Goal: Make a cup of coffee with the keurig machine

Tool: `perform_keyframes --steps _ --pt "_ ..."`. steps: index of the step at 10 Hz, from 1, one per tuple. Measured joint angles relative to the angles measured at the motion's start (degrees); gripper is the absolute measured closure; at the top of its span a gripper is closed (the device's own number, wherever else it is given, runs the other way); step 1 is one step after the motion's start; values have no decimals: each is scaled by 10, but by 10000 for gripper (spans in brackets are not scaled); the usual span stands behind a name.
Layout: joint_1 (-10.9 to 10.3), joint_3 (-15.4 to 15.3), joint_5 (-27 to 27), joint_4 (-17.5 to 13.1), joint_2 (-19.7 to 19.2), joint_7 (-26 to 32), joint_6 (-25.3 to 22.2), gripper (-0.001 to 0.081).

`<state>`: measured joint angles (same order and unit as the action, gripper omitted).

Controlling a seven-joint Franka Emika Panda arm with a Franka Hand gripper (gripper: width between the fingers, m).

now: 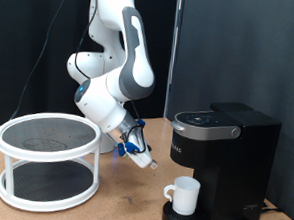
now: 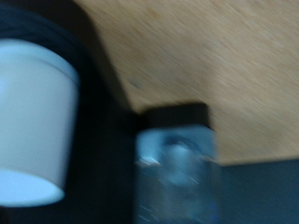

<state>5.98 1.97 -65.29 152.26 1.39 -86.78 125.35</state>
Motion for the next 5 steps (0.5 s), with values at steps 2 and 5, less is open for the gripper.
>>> perform_keyframes --steps 2,5 --pt "8 10 19 18 35 -1 -76 71" --pt "13 21 18 35 98 4 -149 71"
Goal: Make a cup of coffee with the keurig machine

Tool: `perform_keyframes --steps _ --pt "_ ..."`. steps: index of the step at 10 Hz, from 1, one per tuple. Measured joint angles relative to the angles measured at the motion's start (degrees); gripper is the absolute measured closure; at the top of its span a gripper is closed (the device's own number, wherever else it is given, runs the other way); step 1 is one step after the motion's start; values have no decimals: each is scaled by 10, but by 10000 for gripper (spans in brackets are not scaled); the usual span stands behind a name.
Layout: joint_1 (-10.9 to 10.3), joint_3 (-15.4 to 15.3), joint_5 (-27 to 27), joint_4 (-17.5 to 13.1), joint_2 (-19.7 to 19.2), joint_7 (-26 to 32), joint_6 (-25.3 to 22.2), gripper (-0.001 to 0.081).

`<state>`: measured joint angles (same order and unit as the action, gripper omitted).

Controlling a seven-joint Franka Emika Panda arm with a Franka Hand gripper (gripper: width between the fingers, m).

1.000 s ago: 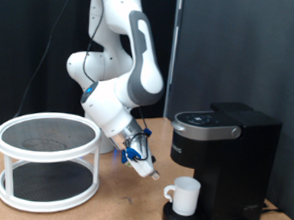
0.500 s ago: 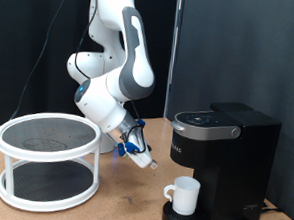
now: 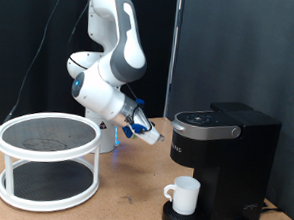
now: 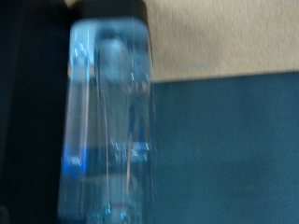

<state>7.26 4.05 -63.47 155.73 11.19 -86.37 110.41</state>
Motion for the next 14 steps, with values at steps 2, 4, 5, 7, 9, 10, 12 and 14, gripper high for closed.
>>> perform_keyframes --steps 2,4,5,7,9,10,12,14 --pt "1 4 0 2 41 -4 -42 71" --pt "2 5 0 2 80 -16 -73 71" --pt "2 5 0 1 100 -27 -84 71" --pt "2 5 1 -1 141 -59 -91 71" --pt "2 2 6 -7 182 -96 -92 71" --pt "2 0 12 -11 201 -113 -91 71" --pt "2 -1 17 -24 235 -158 -106 71" --pt "2 2 17 -26 244 -172 -116 71"
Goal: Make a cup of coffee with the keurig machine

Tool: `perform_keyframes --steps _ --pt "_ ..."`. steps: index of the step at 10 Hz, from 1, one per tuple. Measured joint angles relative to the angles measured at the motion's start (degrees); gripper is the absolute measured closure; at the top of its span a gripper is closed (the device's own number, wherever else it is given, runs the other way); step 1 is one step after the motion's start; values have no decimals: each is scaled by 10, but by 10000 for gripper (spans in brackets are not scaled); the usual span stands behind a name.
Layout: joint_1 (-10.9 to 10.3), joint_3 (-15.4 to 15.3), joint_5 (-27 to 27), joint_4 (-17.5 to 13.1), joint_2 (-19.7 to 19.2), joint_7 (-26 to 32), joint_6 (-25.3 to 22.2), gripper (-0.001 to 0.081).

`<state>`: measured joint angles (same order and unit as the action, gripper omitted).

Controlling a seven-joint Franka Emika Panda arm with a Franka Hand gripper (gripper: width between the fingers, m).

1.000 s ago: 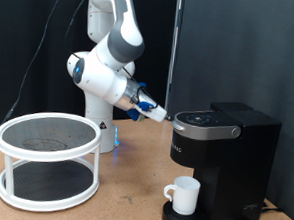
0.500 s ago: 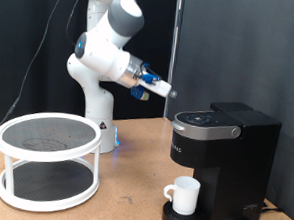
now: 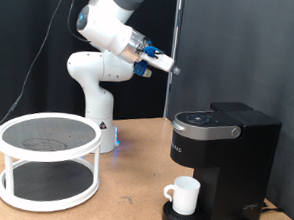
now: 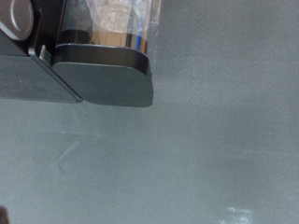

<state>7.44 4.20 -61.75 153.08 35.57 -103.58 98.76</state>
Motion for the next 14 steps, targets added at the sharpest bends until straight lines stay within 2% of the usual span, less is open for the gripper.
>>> perform_keyframes --steps 1,2,6,7,8,10,12,13,14 --pt "0 -4 0 -2 0 5 8 71" --pt "-6 -4 -37 -10 0 -8 -9 71" --pt "-56 8 -330 -33 -29 -20 -83 71" --pt "-67 14 -380 -36 -50 -16 -96 71" --pt "-64 12 -347 -37 -49 -16 -93 71" --pt "-57 0 -205 -48 -53 -43 -91 71" --pt "-49 -7 -63 -62 -58 -19 -88 71" --pt "-47 -11 -20 -73 -58 -6 -88 71" --pt "-47 -11 -32 -70 -58 -16 -83 71"
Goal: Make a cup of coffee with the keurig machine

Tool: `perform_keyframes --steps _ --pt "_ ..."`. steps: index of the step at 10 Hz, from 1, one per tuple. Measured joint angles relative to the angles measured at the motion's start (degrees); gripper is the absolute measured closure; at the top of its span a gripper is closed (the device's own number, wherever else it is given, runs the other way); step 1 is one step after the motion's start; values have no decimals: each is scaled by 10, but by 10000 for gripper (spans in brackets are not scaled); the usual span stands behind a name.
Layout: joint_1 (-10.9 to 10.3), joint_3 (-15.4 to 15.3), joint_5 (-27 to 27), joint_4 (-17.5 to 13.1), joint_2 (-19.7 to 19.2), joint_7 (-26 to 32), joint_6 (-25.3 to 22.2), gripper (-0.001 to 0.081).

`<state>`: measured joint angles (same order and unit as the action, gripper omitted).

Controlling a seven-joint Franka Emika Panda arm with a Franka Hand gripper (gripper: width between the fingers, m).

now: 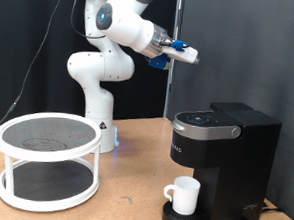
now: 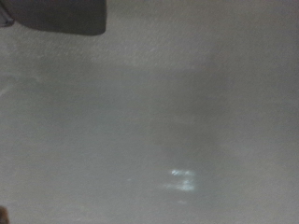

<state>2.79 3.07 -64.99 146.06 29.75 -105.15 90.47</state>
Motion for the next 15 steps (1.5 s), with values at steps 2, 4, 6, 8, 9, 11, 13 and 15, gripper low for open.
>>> perform_keyframes --steps 2,4,6,8,9,11,13,15 --pt "12 -40 81 3 0 -65 81 71" --pt "27 -94 185 10 -7 -127 172 71" --pt "39 -113 202 9 -14 -137 191 71" --pt "27 -93 93 8 -15 -106 142 71" --pt "19 -82 28 5 -16 -95 111 71" --pt "4 -66 -105 -3 -28 -81 57 71" --pt "-2 -56 -127 -7 -48 -66 44 71" --pt "1 -71 -11 -24 -55 -133 30 71"
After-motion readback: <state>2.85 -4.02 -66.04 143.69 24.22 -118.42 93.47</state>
